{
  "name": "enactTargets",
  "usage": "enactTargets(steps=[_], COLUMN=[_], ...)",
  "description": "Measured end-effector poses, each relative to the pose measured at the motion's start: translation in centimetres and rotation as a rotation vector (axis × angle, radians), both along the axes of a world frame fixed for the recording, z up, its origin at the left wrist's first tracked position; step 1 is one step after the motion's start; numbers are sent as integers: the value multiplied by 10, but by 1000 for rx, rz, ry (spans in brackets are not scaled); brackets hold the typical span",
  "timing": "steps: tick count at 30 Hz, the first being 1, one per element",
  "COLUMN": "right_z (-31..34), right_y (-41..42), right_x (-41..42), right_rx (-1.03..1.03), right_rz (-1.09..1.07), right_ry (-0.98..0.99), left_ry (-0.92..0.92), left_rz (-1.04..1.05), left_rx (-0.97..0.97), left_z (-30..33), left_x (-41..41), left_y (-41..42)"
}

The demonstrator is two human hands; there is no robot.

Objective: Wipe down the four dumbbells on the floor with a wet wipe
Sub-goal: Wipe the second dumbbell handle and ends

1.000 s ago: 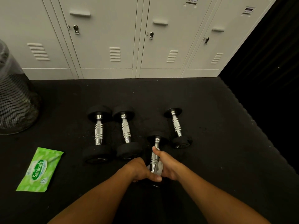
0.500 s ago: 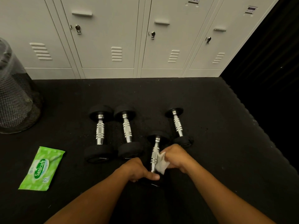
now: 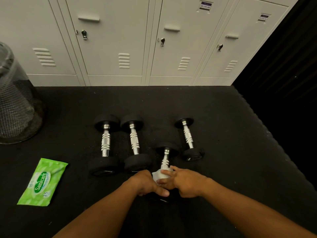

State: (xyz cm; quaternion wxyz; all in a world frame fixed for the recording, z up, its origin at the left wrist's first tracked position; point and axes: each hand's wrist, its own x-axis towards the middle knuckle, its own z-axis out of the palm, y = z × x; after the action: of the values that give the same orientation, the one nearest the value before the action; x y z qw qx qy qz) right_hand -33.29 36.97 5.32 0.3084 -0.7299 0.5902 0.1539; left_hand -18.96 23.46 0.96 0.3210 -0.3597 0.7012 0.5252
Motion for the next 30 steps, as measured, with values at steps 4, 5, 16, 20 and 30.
enactTargets(steps=[4, 5, 16, 20, 30], right_z=[-1, -3, -21, -29, -26], right_y=[-13, -20, -51, -55, -21], right_x=[2, 5, -8, -20, -7], right_rx=[15, 28, -10, -103, -162], right_rz=[63, 93, 216, 113, -55], right_ry=[30, 58, 445, 474, 247], left_ry=[-11, -1, -4, 13, 6], left_rz=[-19, -22, 56, 64, 54], left_rx=[-28, -32, -90, -112, -104], left_z=[-1, -3, 3, 0, -4], left_x=[-2, -2, -6, -7, -6], left_y=[5, 7, 31, 31, 31])
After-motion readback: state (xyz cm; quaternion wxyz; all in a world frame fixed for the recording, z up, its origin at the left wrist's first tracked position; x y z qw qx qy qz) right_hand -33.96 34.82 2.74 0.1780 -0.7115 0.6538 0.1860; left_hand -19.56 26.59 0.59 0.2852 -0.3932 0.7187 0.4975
